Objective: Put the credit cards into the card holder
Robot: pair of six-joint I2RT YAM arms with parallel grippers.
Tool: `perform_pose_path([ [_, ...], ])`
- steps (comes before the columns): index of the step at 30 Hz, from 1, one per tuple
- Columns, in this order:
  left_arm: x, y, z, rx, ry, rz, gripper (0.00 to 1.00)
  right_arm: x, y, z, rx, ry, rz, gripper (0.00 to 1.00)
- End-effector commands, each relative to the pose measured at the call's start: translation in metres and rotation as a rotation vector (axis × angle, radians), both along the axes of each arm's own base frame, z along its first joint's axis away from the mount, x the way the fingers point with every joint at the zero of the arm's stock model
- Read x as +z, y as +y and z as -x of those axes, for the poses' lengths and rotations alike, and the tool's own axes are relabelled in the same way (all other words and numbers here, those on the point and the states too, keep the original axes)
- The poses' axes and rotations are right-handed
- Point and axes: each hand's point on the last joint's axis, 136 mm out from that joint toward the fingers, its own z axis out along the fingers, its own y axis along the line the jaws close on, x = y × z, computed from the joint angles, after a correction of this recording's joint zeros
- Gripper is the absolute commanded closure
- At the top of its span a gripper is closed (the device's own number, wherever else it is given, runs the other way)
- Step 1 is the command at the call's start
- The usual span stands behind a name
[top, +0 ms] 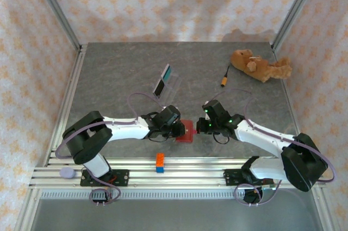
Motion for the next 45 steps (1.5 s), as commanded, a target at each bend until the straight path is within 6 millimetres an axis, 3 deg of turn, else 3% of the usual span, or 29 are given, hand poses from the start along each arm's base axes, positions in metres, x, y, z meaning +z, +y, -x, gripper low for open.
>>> perform_pose_path([
  [1,-0.013,0.009,0.002,0.012,0.022,-0.044,0.78,0.007,-0.003,-0.007,-0.016,-0.024,0.016,1.0],
  [13,-0.014,0.007,0.002,0.012,0.029,-0.035,0.79,0.013,0.005,-0.014,-0.051,-0.03,-0.032,1.0],
  [19,-0.015,0.007,0.0,0.044,0.047,-0.005,0.83,0.019,0.025,-0.024,-0.05,-0.019,-0.12,1.0],
  [33,-0.019,0.004,-0.002,0.09,0.068,0.067,0.87,0.003,0.041,-0.019,-0.016,0.056,-0.172,1.0],
  [45,-0.022,0.009,0.0,0.099,0.071,0.062,0.88,-0.012,0.039,-0.014,0.004,0.092,-0.139,1.0],
])
